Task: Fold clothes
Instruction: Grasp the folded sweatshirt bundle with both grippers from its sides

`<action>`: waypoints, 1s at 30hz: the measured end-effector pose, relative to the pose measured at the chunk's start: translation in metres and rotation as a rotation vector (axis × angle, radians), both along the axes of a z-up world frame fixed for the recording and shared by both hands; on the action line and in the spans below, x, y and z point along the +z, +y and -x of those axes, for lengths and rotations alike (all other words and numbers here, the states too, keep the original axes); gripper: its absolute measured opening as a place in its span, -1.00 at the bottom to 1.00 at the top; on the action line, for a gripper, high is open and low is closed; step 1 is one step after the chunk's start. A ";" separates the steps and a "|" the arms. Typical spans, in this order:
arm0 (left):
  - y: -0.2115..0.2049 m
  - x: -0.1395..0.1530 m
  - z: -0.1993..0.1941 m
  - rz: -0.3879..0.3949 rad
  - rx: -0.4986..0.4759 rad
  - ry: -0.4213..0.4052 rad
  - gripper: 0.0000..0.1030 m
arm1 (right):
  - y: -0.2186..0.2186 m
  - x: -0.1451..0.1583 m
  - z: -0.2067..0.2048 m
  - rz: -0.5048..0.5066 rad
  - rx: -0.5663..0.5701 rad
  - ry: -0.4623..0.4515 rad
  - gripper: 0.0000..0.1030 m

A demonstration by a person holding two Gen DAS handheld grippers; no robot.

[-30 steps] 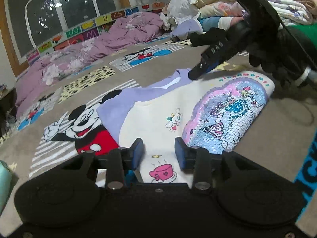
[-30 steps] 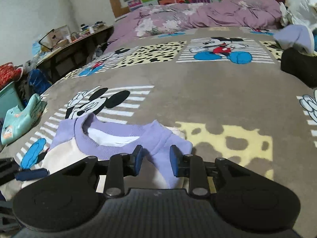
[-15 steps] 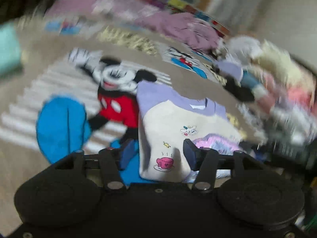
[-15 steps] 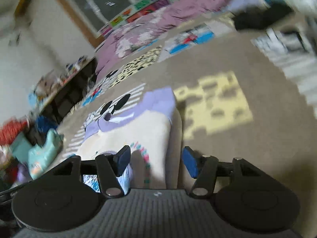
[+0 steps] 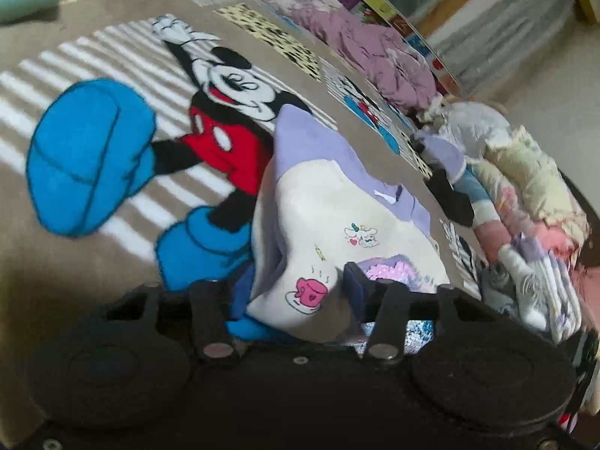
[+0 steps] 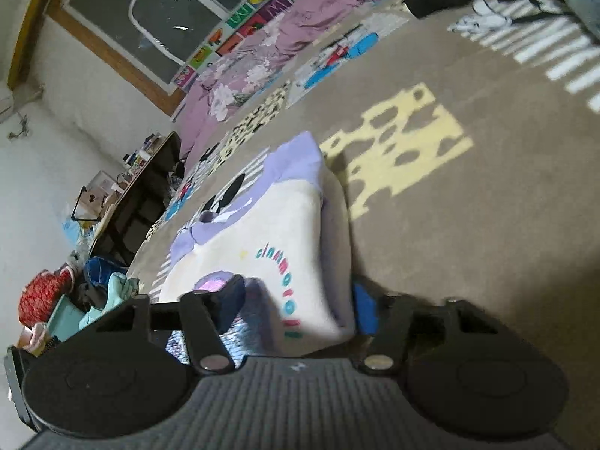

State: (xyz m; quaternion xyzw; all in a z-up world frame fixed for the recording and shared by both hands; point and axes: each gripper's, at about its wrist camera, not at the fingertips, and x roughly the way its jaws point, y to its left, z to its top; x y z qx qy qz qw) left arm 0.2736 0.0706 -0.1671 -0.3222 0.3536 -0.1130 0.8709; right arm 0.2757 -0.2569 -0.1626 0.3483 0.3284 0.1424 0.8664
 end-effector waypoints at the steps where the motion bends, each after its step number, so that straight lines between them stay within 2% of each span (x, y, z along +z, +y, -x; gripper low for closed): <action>1: 0.001 -0.002 0.000 0.023 0.007 0.006 -0.38 | 0.003 -0.001 0.002 0.010 -0.016 0.001 -0.14; 2: 0.002 -0.002 0.000 0.045 0.006 0.008 -0.50 | 0.004 -0.002 0.003 0.013 -0.027 0.002 -0.28; 4: 0.003 -0.002 0.002 0.084 0.005 0.010 -0.57 | 0.002 -0.002 0.003 -0.002 -0.033 0.008 -0.50; 8: 0.004 0.018 0.027 0.127 -0.015 -0.012 -0.59 | -0.004 0.011 0.017 -0.010 -0.022 -0.007 -0.59; 11: 0.009 0.021 0.062 0.163 -0.030 0.012 -0.56 | -0.016 0.016 0.048 -0.056 0.012 0.010 -0.59; 12: 0.008 0.018 0.071 0.133 -0.032 0.028 -0.51 | -0.017 0.013 0.060 -0.050 0.028 0.030 -0.56; 13: 0.008 0.014 0.079 0.086 -0.029 0.042 -0.25 | -0.018 0.009 0.069 -0.041 0.040 0.052 -0.39; 14: 0.008 0.010 0.088 0.051 -0.024 0.045 -0.03 | -0.020 0.005 0.076 -0.031 0.046 0.062 -0.35; 15: 0.011 0.009 0.095 0.058 -0.027 0.026 0.00 | -0.022 0.003 0.084 -0.028 0.049 0.042 -0.29; 17: 0.017 0.011 0.106 0.065 -0.028 0.003 0.23 | -0.028 0.006 0.097 -0.023 0.023 -0.005 -0.11; 19: 0.021 0.015 0.106 0.049 -0.014 -0.002 0.24 | -0.033 0.009 0.101 -0.056 -0.001 -0.030 0.31; 23: 0.028 0.015 0.086 0.068 0.016 0.001 0.24 | -0.028 0.012 0.082 -0.044 0.007 -0.026 0.33; 27: 0.022 0.011 0.061 0.040 0.007 0.011 0.23 | -0.017 0.007 0.053 -0.014 0.035 -0.009 0.33; 30: 0.014 0.011 0.046 0.006 -0.009 0.006 0.15 | -0.006 0.003 0.038 0.002 0.058 -0.019 0.33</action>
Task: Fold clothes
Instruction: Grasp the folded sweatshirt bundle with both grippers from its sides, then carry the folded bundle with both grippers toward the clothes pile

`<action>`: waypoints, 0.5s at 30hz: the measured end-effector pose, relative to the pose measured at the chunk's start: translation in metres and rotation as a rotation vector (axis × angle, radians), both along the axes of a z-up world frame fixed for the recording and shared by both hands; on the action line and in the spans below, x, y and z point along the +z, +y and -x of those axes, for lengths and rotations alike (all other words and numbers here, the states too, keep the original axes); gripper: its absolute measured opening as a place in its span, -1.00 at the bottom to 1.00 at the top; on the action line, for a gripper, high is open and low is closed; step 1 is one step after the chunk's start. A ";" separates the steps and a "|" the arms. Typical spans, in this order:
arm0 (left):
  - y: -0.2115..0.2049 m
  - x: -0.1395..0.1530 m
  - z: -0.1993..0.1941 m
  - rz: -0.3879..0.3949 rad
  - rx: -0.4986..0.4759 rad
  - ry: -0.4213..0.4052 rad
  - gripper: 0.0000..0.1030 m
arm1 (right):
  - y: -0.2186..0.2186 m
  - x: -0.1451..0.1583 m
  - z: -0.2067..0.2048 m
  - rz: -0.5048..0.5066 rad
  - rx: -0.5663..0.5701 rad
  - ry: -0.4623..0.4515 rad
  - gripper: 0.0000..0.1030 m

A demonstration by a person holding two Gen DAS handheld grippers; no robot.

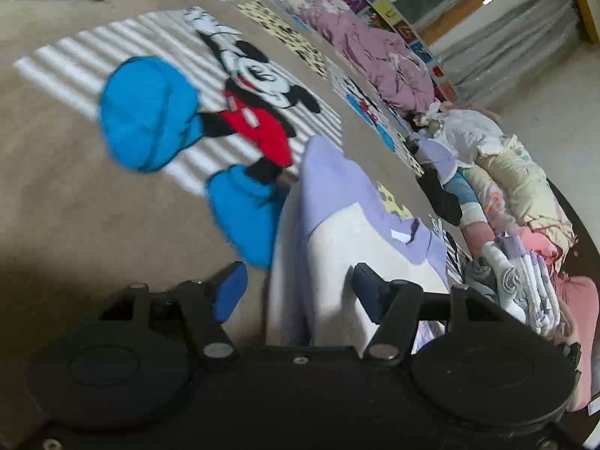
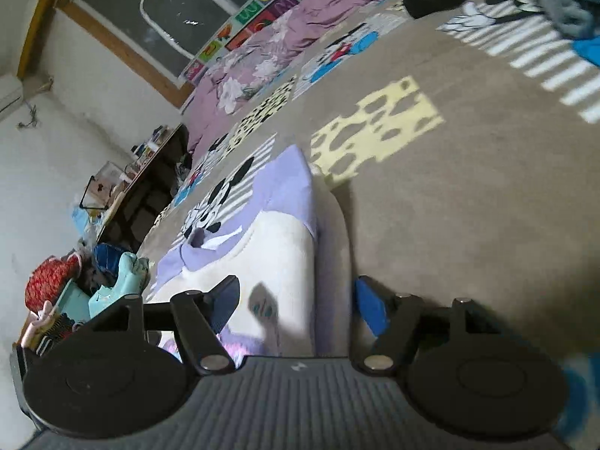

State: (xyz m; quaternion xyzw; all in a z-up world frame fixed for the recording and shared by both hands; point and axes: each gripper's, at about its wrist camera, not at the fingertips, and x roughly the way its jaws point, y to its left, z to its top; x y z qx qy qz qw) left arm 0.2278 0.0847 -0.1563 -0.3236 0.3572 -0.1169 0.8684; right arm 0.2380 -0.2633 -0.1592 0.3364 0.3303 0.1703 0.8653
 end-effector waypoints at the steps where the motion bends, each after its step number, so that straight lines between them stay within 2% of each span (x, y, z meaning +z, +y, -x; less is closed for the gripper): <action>1: -0.003 0.000 -0.004 -0.013 -0.005 -0.002 0.02 | 0.004 0.000 -0.004 0.008 0.006 -0.006 0.31; 2: -0.006 -0.002 -0.008 -0.021 -0.009 -0.002 -0.10 | 0.008 0.000 -0.008 0.020 0.012 -0.012 0.26; 5: -0.009 -0.009 -0.017 0.013 -0.013 0.006 -0.45 | 0.018 -0.002 -0.014 0.046 0.032 -0.018 -0.12; 6: -0.008 -0.011 -0.018 0.033 -0.015 0.010 -0.53 | 0.017 -0.005 -0.014 0.029 0.036 -0.015 -0.40; 7: -0.008 -0.011 -0.019 0.056 -0.018 0.012 -0.64 | 0.015 -0.008 -0.013 -0.003 0.039 -0.013 -0.52; 9: -0.008 -0.007 -0.014 0.092 -0.026 0.004 -0.69 | 0.012 -0.008 -0.008 -0.035 0.035 -0.017 -0.57; 15: -0.024 0.024 -0.004 0.118 -0.093 -0.009 -0.70 | -0.008 0.009 0.028 -0.163 -0.037 -0.061 -0.59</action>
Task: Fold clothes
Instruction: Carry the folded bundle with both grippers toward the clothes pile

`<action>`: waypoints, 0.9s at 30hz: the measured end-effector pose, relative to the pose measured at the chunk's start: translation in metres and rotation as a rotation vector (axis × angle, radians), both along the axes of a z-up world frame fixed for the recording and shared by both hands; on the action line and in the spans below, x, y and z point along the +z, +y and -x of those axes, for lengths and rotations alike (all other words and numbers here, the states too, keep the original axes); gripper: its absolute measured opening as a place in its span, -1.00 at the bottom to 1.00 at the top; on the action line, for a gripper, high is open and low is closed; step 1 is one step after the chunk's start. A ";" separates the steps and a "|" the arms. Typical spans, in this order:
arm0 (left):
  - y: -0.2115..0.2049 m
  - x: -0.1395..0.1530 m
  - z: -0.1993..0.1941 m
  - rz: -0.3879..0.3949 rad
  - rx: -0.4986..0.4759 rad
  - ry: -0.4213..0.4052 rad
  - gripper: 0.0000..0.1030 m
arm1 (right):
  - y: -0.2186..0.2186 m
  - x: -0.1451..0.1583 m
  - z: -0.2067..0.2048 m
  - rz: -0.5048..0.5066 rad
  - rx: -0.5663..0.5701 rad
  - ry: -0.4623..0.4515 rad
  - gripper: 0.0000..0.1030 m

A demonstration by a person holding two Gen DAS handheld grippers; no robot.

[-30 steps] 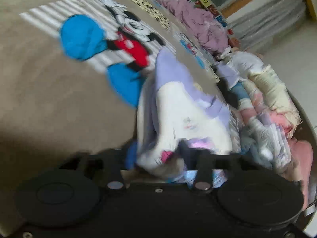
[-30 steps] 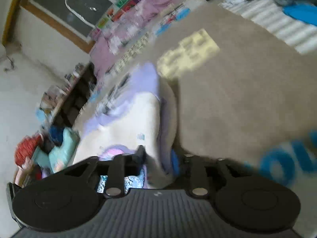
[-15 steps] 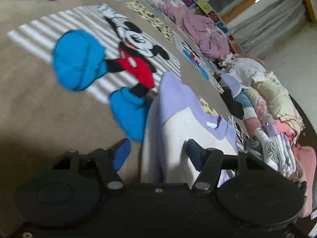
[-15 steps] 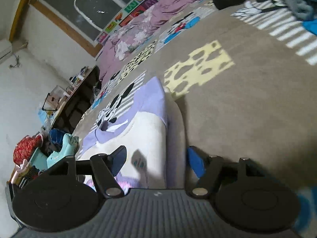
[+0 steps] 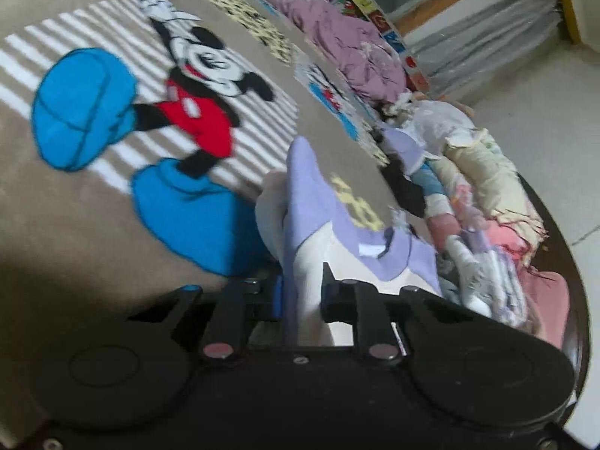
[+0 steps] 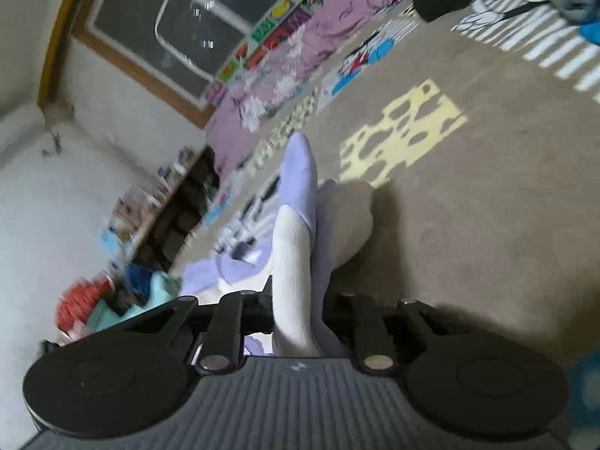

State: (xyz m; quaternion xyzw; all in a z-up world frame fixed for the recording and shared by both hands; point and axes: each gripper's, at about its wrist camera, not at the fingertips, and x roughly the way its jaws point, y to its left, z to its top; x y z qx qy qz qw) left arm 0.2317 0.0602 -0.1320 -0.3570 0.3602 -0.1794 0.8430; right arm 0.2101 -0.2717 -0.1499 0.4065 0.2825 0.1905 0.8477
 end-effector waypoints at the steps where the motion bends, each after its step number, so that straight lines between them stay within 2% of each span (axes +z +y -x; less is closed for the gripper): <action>1: -0.005 0.007 0.002 0.007 -0.015 -0.007 -0.70 | -0.007 0.004 0.008 -0.024 -0.018 -0.006 -0.59; 7: -0.062 0.048 0.008 0.072 -0.151 -0.073 -0.70 | -0.064 0.036 0.065 -0.119 -0.144 -0.079 -0.59; 11: -0.128 0.071 -0.002 0.172 -0.294 -0.108 -0.70 | -0.121 0.065 0.104 -0.141 -0.264 -0.138 -0.59; 17: -0.264 0.115 -0.031 0.276 -0.509 -0.152 -0.70 | -0.226 0.123 0.152 -0.105 -0.446 -0.250 -0.59; 21: -0.370 0.148 -0.049 0.338 -0.654 -0.165 -0.70 | -0.301 0.158 0.181 -0.074 -0.571 -0.323 -0.59; 24: -0.437 0.171 -0.059 0.369 -0.735 -0.171 -0.70 | -0.353 0.177 0.194 -0.056 -0.652 -0.356 -0.59; 27: -0.484 0.189 -0.067 0.390 -0.788 -0.188 -0.70 | -0.401 0.189 0.198 -0.061 -0.713 -0.382 -0.59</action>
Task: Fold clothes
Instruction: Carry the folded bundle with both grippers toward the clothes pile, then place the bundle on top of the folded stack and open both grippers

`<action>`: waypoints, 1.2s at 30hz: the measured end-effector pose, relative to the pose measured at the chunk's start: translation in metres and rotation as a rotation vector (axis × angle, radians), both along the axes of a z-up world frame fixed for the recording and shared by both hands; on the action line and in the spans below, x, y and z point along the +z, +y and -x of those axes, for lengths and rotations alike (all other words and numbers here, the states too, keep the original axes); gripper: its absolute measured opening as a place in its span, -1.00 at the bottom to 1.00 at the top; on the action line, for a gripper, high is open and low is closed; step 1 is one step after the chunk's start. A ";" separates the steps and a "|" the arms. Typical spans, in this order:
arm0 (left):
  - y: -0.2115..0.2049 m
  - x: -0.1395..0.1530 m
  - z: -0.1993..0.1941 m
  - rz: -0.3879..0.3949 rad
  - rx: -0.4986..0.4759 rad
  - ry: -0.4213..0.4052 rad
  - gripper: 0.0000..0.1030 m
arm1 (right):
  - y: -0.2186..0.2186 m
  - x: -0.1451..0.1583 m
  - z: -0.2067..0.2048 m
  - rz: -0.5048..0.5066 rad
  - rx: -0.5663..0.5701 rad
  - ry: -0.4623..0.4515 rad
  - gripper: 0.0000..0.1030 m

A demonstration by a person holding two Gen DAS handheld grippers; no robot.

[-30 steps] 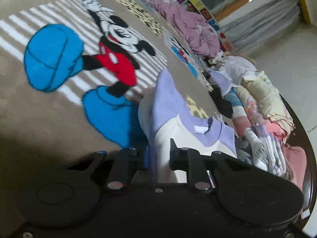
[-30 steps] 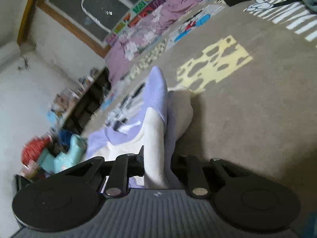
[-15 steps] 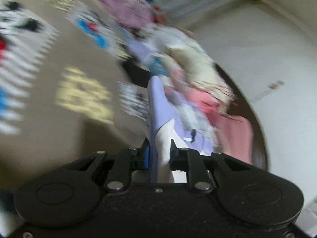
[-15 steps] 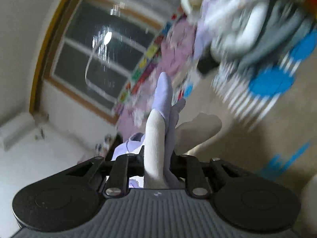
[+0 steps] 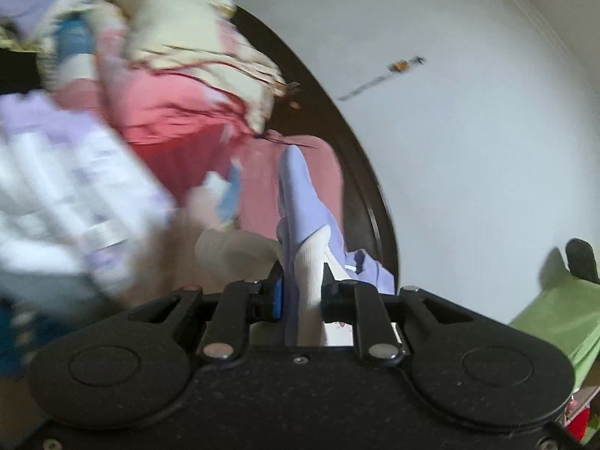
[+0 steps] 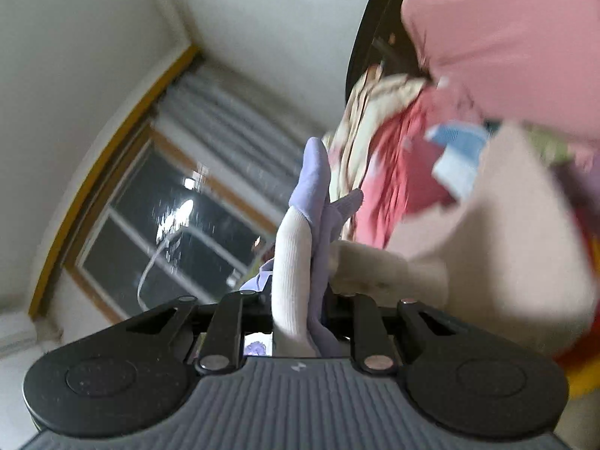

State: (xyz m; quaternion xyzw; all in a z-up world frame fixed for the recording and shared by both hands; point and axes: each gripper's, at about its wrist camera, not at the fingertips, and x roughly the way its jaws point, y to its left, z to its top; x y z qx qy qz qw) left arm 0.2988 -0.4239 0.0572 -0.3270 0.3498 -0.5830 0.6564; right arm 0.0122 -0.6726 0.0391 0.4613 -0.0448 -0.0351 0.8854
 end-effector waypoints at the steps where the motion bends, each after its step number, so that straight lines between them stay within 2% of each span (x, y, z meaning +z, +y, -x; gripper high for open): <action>1: -0.014 0.004 -0.003 0.007 -0.014 -0.005 -0.70 | -0.015 0.002 0.000 -0.007 -0.015 -0.010 -0.58; 6: -0.067 0.002 -0.016 -0.005 -0.048 0.001 -0.70 | -0.066 -0.009 -0.008 -0.017 -0.092 -0.023 -0.58; 8: -0.079 -0.015 -0.019 -0.074 -0.027 -0.011 -0.70 | -0.081 -0.026 -0.016 -0.028 -0.136 -0.003 -0.58; 10: -0.090 -0.039 -0.020 -0.166 0.007 -0.033 -0.63 | -0.093 -0.053 -0.032 -0.052 -0.171 0.071 -0.48; 11: -0.095 -0.051 -0.021 -0.212 0.024 -0.044 -0.47 | -0.096 -0.070 -0.041 -0.067 -0.181 0.131 -0.51; 12: -0.100 -0.063 -0.022 -0.258 0.041 -0.056 -0.45 | -0.098 -0.085 -0.047 -0.082 -0.192 0.176 -0.62; 13: -0.103 -0.072 -0.023 -0.283 0.053 -0.060 -0.44 | -0.098 -0.095 -0.048 -0.087 -0.202 0.174 -0.62; 14: -0.099 -0.075 -0.023 -0.253 0.051 -0.048 -0.42 | -0.097 -0.102 -0.049 -0.084 -0.211 0.168 -0.62; 15: -0.097 -0.073 -0.023 -0.234 0.048 -0.044 -0.41 | -0.095 -0.102 -0.048 -0.067 -0.218 0.152 -0.59; 16: -0.094 -0.071 -0.022 -0.222 0.050 -0.048 -0.36 | -0.094 -0.101 -0.046 -0.056 -0.228 0.135 -0.46; 17: -0.093 -0.067 -0.020 -0.230 0.066 -0.075 -0.27 | -0.093 -0.099 -0.044 -0.046 -0.242 0.121 -0.40; 19: -0.088 -0.060 -0.015 -0.243 0.096 -0.126 -0.19 | -0.091 -0.094 -0.039 -0.030 -0.281 0.105 -0.10; 21: -0.076 -0.054 -0.010 -0.237 0.121 -0.148 -0.08 | -0.088 -0.087 -0.029 0.003 -0.323 0.103 0.03; 23: -0.060 -0.049 0.001 -0.223 0.161 -0.189 0.08 | -0.074 -0.076 -0.012 0.089 -0.378 0.108 0.03; 26: -0.043 -0.047 0.015 -0.223 0.177 -0.224 0.08 | -0.054 -0.060 0.004 0.206 -0.411 0.106 0.03; 28: -0.033 -0.047 0.026 -0.242 0.170 -0.241 0.13 | -0.041 -0.056 0.014 0.233 -0.388 0.113 0.03; 30: -0.024 -0.047 0.042 -0.282 0.149 -0.272 0.28 | -0.030 -0.053 0.015 0.244 -0.350 0.159 0.12; 31: -0.021 -0.047 0.049 -0.304 0.141 -0.289 0.44 | -0.022 -0.052 0.016 0.248 -0.332 0.185 0.16; 35: -0.009 -0.047 0.077 -0.385 0.111 -0.350 0.58 | 0.010 -0.048 0.022 0.251 -0.276 0.288 0.19; 36: -0.004 -0.046 0.083 -0.403 0.113 -0.368 0.61 | 0.017 -0.047 0.024 0.243 -0.263 0.303 0.28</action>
